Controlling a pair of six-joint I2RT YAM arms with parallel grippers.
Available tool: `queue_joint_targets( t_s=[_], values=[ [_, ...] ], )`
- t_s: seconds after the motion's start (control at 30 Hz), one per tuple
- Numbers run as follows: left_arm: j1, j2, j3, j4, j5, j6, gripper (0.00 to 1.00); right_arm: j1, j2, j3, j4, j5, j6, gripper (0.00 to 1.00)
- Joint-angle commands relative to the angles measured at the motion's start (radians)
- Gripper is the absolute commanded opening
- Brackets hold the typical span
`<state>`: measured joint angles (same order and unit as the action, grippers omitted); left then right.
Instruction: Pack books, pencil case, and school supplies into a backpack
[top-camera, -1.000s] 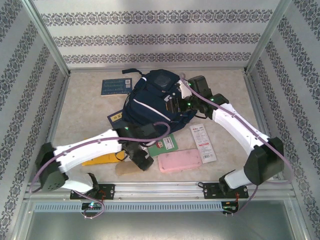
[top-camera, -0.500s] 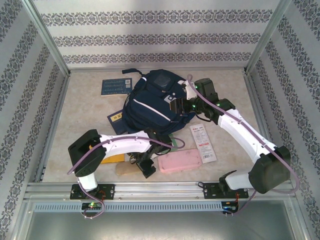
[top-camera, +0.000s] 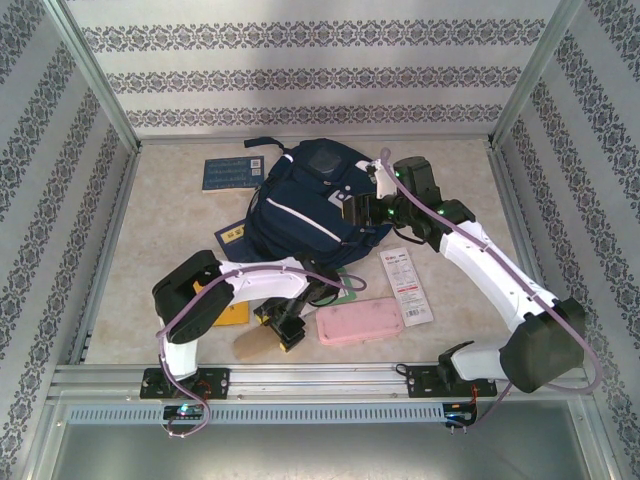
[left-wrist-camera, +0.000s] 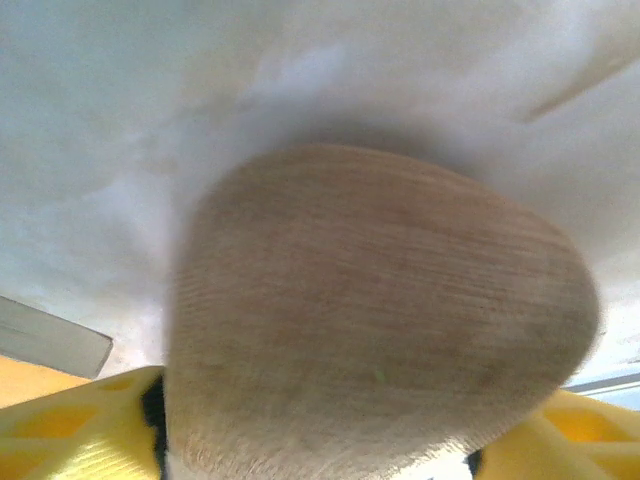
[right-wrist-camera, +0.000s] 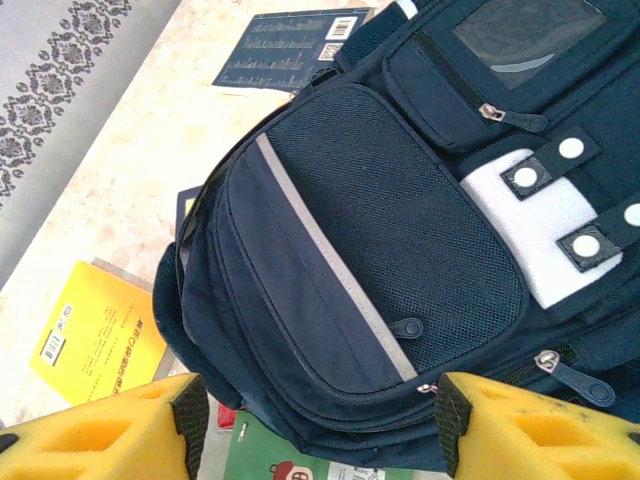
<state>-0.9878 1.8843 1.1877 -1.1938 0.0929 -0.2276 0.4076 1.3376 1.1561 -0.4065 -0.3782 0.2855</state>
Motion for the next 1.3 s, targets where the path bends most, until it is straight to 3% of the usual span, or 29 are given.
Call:
queue_joint_targets(
  t_s=[0.0, 0.1, 0.2, 0.33, 0.43, 0.53, 0.77, 0.9, 1.03, 1.27],
  values=[
    [0.009, 0.04, -0.017, 0.03, 0.051, 0.024, 0.66, -0.008, -0.024, -0.008, 0.018, -0.011, 0.006, 0.63],
    [0.009, 0.051, -0.02, 0.037, 0.054, 0.024, 0.66, -0.009, -0.026, -0.004, 0.013, -0.01, 0.007, 0.63],
    [0.01, 0.063, -0.02, 0.04, 0.039, 0.024, 0.76, -0.009, -0.026, 0.0, 0.012, -0.011, 0.01, 0.62],
    [0.015, 0.074, -0.025, 0.048, 0.027, 0.022, 0.79, -0.009, -0.029, -0.003, 0.012, -0.013, 0.011, 0.62],
    [0.023, 0.072, -0.023, 0.05, 0.016, 0.025, 0.7, -0.008, -0.03, -0.004, 0.009, -0.013, 0.01, 0.62],
    [0.035, 0.053, -0.02, 0.04, -0.024, 0.036, 0.52, -0.007, -0.03, -0.005, 0.011, -0.009, 0.01, 0.62],
    [0.061, -0.134, 0.037, -0.011, -0.135, 0.033, 0.37, -0.007, -0.031, 0.017, 0.002, 0.039, 0.026, 0.62],
    [0.084, -0.274, 0.129, -0.038, -0.171, 0.006, 0.37, 0.0, -0.006, 0.042, -0.015, 0.048, 0.022, 0.61],
    [0.159, -0.421, 0.181, -0.001, -0.16, -0.052, 0.36, 0.005, 0.038, 0.052, 0.006, 0.033, 0.048, 0.6],
    [0.411, -0.649, 0.116, 0.194, 0.037, -0.182, 0.36, 0.027, 0.291, 0.169, 0.016, -0.132, 0.07, 0.58]
  ],
)
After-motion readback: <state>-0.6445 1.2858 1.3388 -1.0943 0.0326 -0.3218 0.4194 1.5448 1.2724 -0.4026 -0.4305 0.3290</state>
